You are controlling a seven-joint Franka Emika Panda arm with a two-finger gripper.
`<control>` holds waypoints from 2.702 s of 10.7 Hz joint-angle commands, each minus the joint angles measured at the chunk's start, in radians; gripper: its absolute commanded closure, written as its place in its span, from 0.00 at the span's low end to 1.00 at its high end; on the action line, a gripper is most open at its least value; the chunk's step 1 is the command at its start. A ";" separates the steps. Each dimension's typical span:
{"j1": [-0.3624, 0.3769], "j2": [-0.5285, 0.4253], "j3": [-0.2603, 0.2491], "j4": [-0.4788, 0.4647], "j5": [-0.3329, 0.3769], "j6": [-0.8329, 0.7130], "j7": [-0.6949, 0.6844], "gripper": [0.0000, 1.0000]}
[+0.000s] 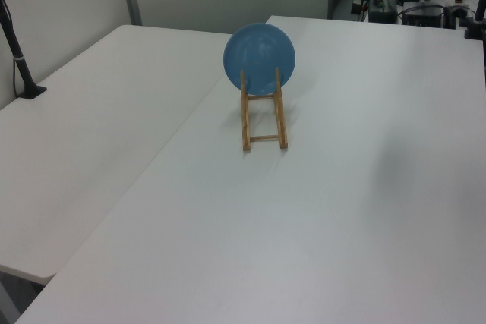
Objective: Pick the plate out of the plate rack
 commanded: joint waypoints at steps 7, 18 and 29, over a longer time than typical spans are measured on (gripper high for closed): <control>0.002 -0.016 0.002 -0.015 0.028 -0.021 -0.015 0.00; -0.021 -0.001 0.004 -0.015 0.016 -0.016 -0.329 0.00; -0.010 0.236 -0.045 -0.008 0.018 0.690 -0.100 0.00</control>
